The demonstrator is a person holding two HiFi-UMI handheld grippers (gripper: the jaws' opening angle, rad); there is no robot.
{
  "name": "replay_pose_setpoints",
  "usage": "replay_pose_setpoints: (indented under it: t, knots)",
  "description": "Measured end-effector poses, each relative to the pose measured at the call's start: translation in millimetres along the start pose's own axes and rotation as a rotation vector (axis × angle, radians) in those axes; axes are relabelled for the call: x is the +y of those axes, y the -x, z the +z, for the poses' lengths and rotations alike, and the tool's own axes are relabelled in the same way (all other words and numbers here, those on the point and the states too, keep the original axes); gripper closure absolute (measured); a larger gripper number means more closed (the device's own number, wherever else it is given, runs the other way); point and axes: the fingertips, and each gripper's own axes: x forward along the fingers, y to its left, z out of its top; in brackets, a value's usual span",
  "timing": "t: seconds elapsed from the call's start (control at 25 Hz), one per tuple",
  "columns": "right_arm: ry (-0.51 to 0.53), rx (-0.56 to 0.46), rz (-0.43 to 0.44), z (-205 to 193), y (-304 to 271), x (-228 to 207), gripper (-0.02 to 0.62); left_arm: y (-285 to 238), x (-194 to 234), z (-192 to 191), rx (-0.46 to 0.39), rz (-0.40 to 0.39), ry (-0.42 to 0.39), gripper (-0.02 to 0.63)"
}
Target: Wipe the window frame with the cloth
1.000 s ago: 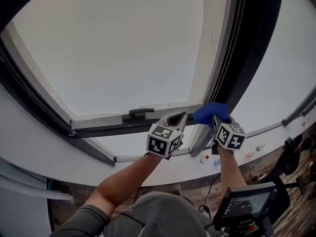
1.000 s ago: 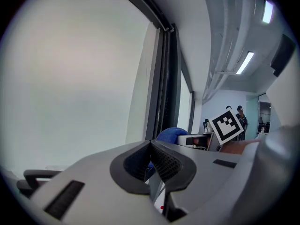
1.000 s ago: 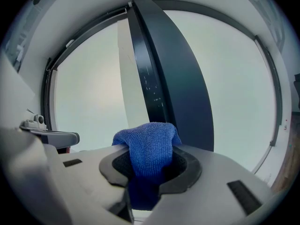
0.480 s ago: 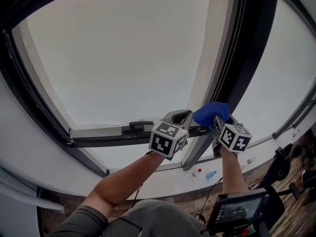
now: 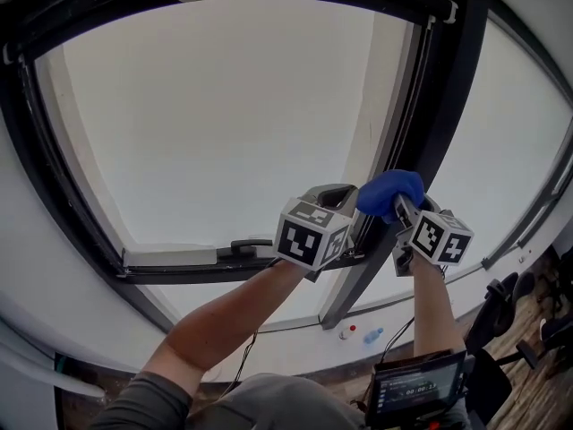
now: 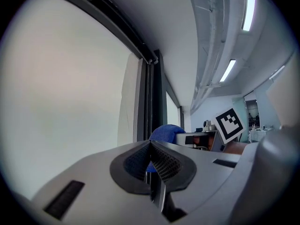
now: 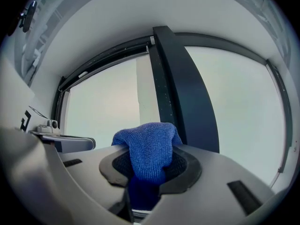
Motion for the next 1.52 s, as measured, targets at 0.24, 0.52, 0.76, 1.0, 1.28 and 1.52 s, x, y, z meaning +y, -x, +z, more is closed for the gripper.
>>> replay_pose_setpoints:
  t: [0.24,0.52,0.76,1.0,1.28,1.52]
  knots:
    - [0.015,-0.053,0.022,44,-3,10,0.469,-1,3,39,-0.032,-0.008,-0.027,0.597]
    - [0.047,-0.127,0.037,100,-9,13,0.469,-4,6,91,-0.100,-0.019,-0.060,0.597]
    - [0.075,-0.188,0.029,143,-15,14,0.469,-8,20,126,-0.151,-0.003,-0.106,0.597]
    - [0.082,-0.247,0.041,189,-21,16,0.469,-14,17,167,-0.193,-0.034,-0.130,0.597]
    - [0.122,-0.335,0.040,252,-20,28,0.469,-13,14,214,-0.234,-0.028,-0.187,0.597]
    - [0.140,-0.402,0.035,296,-16,33,0.469,-3,11,249,-0.290,-0.001,-0.257,0.597]
